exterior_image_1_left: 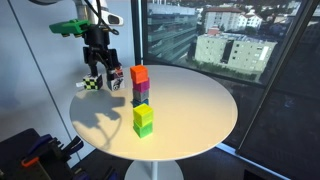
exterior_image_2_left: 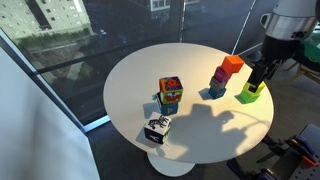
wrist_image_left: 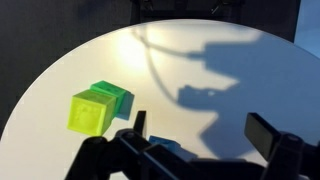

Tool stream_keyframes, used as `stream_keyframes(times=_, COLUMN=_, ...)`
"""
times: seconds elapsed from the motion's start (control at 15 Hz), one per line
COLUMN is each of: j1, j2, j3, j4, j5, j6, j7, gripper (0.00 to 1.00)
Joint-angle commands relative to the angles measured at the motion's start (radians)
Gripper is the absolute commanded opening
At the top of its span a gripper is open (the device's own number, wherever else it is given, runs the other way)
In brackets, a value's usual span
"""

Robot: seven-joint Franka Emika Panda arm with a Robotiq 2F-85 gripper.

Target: Put the yellow block on top of the green block

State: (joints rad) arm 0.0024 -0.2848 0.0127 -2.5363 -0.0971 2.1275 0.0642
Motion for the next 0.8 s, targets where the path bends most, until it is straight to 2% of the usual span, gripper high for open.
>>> stream_keyframes(times=0.0, j1=0.005, j2=-0.091, j3=0.008, j4=-0.053, j5=0.025, j6=0.038, j7=0.016, gripper=1.00)
stream_keyframes(times=0.73, j1=0.010, j2=-0.194, j3=0.001, j4=-0.078, j5=0.111, j6=0.049, j7=0.000, gripper=1.00)
